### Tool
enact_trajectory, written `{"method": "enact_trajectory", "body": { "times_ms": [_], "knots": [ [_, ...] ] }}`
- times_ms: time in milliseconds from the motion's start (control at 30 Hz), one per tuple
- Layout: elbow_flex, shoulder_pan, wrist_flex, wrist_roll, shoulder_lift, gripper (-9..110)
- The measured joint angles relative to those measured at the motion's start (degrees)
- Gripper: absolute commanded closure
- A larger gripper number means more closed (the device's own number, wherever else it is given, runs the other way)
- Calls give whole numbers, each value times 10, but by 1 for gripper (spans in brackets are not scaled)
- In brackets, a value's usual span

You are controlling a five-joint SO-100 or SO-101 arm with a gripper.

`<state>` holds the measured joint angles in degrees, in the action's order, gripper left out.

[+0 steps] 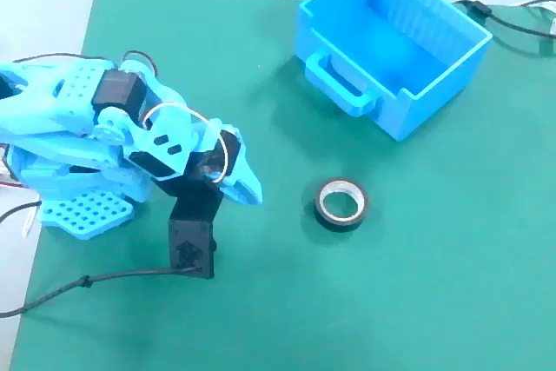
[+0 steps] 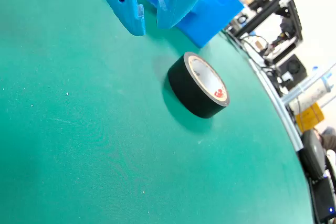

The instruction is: Put the tape in the box

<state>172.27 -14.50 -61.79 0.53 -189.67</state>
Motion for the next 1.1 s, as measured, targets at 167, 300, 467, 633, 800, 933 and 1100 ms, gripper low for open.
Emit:
{"method": "enact_trajectory", "body": {
  "times_ms": [167,300,467,633,800,933,1100],
  "knots": [
    [0,15,0,0,0,101],
    [0,15,0,0,0,101],
    [0,15,0,0,0,101],
    [0,15,0,0,0,101],
    [0,18,0,1,0,101],
    [0,25,0,6,0,101],
    [0,25,0,9,0,101]
  ]
}}
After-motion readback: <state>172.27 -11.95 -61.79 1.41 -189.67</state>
